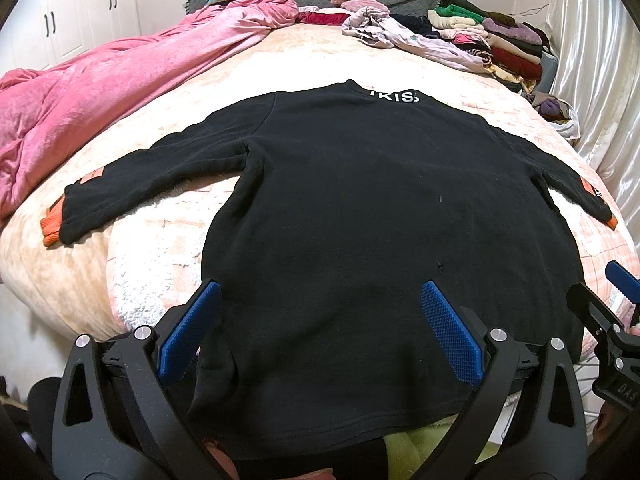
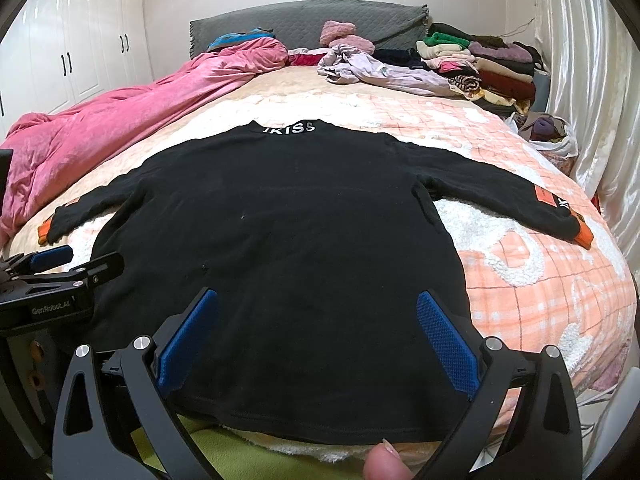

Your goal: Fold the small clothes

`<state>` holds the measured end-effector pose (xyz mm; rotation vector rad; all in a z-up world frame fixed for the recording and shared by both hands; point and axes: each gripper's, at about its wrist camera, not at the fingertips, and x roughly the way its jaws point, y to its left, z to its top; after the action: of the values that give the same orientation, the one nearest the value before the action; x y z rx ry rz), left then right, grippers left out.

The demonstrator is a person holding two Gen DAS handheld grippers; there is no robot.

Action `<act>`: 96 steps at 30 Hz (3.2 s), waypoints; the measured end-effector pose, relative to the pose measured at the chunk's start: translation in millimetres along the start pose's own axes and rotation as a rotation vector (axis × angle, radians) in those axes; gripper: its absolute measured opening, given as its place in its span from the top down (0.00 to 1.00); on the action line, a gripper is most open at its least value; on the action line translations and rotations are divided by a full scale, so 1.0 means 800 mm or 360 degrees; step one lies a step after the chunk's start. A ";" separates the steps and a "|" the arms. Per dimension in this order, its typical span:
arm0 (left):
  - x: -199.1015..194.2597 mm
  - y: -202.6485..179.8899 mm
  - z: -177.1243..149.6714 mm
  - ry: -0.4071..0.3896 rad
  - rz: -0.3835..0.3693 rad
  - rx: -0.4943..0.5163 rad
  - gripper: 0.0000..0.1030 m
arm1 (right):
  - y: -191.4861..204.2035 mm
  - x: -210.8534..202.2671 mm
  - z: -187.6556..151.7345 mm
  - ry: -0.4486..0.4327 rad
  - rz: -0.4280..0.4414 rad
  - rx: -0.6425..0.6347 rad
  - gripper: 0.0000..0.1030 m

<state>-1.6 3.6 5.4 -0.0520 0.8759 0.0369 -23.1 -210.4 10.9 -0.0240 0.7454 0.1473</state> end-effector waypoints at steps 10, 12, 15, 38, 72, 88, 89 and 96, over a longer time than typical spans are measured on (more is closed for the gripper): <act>-0.001 0.000 0.001 -0.0004 0.0003 0.0001 0.09 | -0.001 0.000 0.000 -0.0005 -0.0003 0.0001 0.04; -0.001 0.000 0.001 -0.0001 0.0002 0.0002 0.09 | -0.002 0.000 -0.001 -0.0008 -0.0008 0.0003 0.04; -0.001 0.000 0.002 0.0000 -0.0001 0.0003 0.09 | -0.004 -0.001 0.000 -0.0008 -0.0019 0.0008 0.04; 0.045 -0.060 0.056 0.0025 -0.0030 0.0085 0.09 | -0.081 0.017 0.029 -0.0038 -0.0207 0.0134 0.04; 0.168 -0.174 0.184 0.0090 -0.0212 0.0216 0.09 | -0.319 0.120 0.102 0.0068 -0.0735 0.0372 0.04; 0.227 -0.176 0.187 0.0125 -0.0073 0.0246 0.09 | -0.454 0.139 0.097 0.0110 -0.0890 0.0697 0.04; 0.229 -0.175 0.187 0.0124 -0.0068 0.0244 0.09 | -0.462 0.138 0.096 0.0109 -0.0889 0.0709 0.04; 0.241 -0.175 0.184 0.0121 -0.0037 0.0260 0.09 | -0.495 0.149 0.086 0.0191 -0.0724 0.0774 0.20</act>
<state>241.6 -125.2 -44.3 0.0898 0.9516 -0.0590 166.3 -582.3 -31.5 0.2612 0.8617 -0.4742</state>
